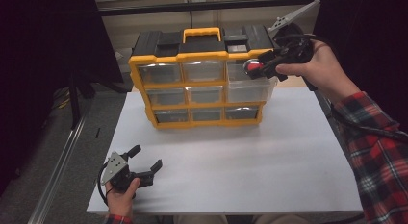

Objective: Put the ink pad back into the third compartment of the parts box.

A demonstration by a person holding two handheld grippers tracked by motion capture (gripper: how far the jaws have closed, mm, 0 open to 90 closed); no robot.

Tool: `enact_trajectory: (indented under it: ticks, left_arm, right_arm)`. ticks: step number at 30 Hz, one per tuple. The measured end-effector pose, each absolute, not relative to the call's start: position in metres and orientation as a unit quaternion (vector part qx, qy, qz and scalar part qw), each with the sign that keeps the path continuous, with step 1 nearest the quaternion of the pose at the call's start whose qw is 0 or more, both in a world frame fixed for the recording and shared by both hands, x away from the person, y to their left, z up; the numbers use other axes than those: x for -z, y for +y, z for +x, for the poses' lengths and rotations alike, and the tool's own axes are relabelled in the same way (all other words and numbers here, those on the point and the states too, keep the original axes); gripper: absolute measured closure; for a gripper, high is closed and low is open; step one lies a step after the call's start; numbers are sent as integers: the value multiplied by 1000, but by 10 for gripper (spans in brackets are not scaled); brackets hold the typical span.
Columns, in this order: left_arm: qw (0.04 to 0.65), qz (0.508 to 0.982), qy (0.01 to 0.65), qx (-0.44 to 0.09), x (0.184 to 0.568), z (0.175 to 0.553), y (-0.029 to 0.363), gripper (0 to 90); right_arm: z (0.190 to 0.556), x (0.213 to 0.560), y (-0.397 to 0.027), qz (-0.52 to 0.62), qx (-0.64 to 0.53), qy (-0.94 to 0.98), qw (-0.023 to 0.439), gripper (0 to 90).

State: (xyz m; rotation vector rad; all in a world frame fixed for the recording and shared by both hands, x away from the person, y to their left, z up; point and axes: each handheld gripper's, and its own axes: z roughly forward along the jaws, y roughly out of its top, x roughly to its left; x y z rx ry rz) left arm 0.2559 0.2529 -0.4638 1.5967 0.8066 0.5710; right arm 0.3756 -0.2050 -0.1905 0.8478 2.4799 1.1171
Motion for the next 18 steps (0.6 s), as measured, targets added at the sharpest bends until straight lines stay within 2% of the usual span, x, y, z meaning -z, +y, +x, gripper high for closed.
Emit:
enact_trajectory:
  ticks: [18]
  left_arm:
    - [593,683,351,-244,465,256,252,39]
  right_arm:
    - [379,193,-204,303,-387,859,144,300]
